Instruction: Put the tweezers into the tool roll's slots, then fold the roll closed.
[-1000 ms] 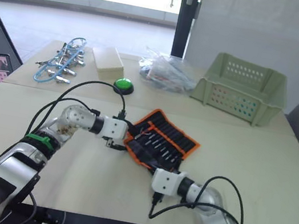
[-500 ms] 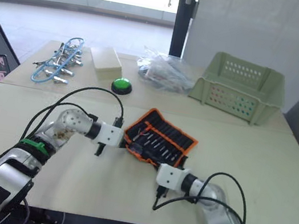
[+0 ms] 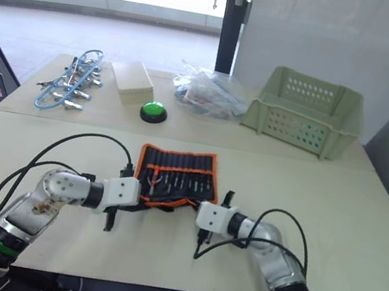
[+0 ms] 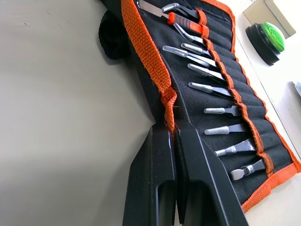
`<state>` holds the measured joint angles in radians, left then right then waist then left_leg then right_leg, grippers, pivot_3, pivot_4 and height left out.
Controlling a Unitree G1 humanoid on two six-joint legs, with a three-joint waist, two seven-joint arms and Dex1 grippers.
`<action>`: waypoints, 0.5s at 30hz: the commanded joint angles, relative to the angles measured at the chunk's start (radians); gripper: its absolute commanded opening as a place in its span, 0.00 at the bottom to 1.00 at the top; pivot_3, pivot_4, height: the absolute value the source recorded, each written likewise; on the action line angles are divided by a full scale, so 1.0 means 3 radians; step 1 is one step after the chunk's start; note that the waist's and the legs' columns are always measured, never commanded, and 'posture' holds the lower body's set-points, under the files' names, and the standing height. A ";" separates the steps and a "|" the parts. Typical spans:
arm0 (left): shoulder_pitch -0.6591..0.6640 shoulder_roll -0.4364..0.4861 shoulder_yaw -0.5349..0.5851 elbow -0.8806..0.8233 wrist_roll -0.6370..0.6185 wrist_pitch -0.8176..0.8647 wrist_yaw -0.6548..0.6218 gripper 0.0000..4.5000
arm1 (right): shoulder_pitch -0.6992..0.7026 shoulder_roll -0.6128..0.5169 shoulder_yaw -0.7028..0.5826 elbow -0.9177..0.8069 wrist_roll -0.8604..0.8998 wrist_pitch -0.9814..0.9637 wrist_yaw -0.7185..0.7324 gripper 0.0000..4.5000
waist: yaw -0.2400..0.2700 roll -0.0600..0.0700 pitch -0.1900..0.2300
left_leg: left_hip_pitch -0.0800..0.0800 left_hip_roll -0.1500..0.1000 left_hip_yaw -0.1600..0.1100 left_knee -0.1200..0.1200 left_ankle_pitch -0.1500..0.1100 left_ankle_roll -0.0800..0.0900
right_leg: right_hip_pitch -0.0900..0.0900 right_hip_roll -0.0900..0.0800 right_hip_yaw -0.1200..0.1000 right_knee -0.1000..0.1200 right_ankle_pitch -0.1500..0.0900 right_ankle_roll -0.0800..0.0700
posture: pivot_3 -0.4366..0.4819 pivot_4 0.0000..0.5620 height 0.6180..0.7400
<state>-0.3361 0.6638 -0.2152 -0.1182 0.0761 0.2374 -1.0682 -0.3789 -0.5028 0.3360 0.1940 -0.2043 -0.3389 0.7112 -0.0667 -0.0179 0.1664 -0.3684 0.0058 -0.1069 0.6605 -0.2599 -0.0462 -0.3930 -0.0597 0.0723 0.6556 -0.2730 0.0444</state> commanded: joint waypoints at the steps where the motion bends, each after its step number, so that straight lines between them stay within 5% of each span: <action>1: 0.0183 0.0156 0.0162 -0.0172 -0.0013 0.0198 0.0121 0.00 | 0.0193 -0.0165 -0.0069 -0.0362 0.0334 -0.0004 0.0314 0.00 | 0.0004 0.0000 0.0000 | 0.0000 0.0000 0.0000 0.0000 0.0000 0.0000 | 0.0000 0.0000 0.0000 0.0000 0.0000 0.0000 | 0.48 0.27 1.00; 9: 0.0635 0.0249 0.0527 -0.0612 -0.0399 0.0525 0.0289 0.00 | 0.0583 -0.0434 -0.0204 -0.0977 0.0866 0.0562 0.0726 0.00 | 0.0029 0.0000 0.0001 | -0.0001 0.0001 0.0000 0.0000 -0.0002 0.0003 | 0.0001 -0.0001 0.0000 -0.0002 -0.0001 -0.0001 | 0.48 0.27 1.00; 15: 0.0482 0.0183 0.0544 -0.0377 -0.0493 0.0468 0.0467 0.00 | 0.0424 -0.0355 -0.0195 -0.0958 0.0996 0.0794 0.0731 0.00 | 0.0076 0.0000 0.0001 | 0.0000 0.0001 0.0001 0.0000 -0.0001 0.0002 | 0.0001 -0.0001 0.0000 -0.0002 -0.0001 -0.0001 | 0.48 0.27 1.00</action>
<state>-0.1660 0.7083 -0.1188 -0.2642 -0.0716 0.3504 -0.9632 -0.2322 -0.6008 0.3256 -0.1079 0.0845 -0.1218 0.9316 -0.0439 -0.0180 0.1667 -0.3683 0.0060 -0.1066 0.6606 -0.2603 -0.0454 -0.3926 -0.0599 0.0721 0.6552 -0.2733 0.0442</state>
